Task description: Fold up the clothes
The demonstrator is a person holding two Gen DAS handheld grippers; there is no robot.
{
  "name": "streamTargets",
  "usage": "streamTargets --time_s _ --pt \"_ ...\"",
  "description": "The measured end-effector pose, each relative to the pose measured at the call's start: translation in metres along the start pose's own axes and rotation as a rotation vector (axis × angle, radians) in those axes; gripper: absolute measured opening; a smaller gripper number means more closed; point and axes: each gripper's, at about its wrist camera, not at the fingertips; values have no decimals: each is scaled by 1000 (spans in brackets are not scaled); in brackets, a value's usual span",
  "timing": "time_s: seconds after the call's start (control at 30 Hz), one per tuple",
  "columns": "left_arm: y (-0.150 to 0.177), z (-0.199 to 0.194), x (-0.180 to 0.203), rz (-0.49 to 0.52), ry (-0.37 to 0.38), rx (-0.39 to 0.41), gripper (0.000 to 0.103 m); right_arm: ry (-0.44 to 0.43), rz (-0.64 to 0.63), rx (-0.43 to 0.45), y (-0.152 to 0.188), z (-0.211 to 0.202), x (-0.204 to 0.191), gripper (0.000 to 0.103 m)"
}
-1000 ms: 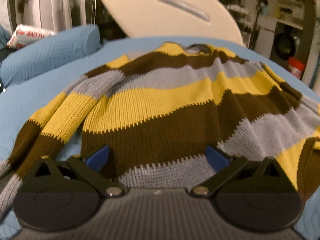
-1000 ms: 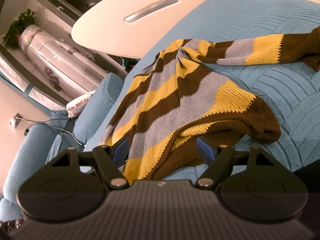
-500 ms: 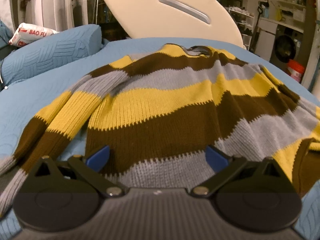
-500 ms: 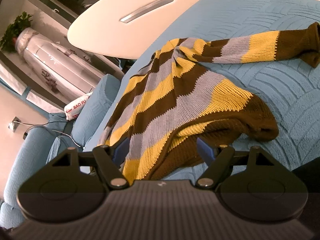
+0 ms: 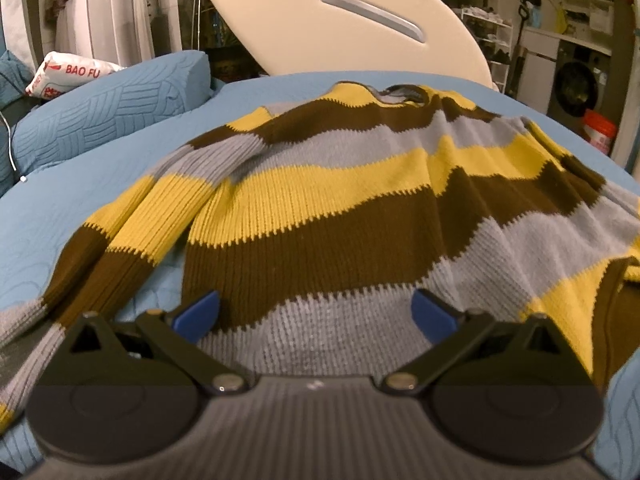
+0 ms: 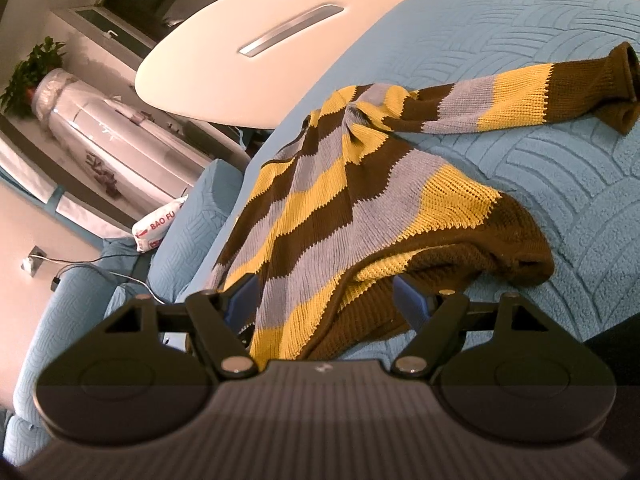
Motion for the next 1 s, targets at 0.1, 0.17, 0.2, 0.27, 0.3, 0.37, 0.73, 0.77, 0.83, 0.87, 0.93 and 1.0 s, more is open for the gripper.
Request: streamTargets --time_s 0.1,0.17,0.2,0.27,0.3,0.37,0.73,0.77,0.83,0.87,0.93,1.0 --pt "1 -2 0 0 -1 -6 103 5 -5 0 0 1 -1 78" --pt "1 -4 1 1 -2 -11 103 11 -12 -1 0 2 -2 78" --pt "2 -5 1 1 -2 -14 103 23 -18 -1 1 3 -3 78" --pt "3 -7 2 2 -3 -19 103 63 -53 5 1 10 -10 78" --pt "3 -8 2 1 -1 -24 103 94 -95 16 0 19 -19 78" --pt "5 -11 2 3 3 -35 103 156 -179 38 -1 38 -37 78" --pt "13 -35 4 34 43 -110 103 545 -636 -95 37 155 -71 77" --pt "13 -36 5 36 52 -115 103 567 -671 -97 46 153 -70 78" --pt "13 -38 6 40 72 -126 103 591 -629 -99 56 140 -67 81" --pt "13 -39 7 42 81 -131 103 599 -589 -116 60 133 -65 83" --pt "12 -41 9 46 100 -141 103 608 -554 -157 70 120 -61 84" --pt "12 -43 11 49 120 -152 103 613 -551 -207 76 110 -60 87"
Point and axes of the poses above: each gripper's, at about its wrist camera, not at the fingertips, and z roughly the way its jaws point, x to its right, y to its underside, and after that the axes turned 11 degrees about z, right-handed
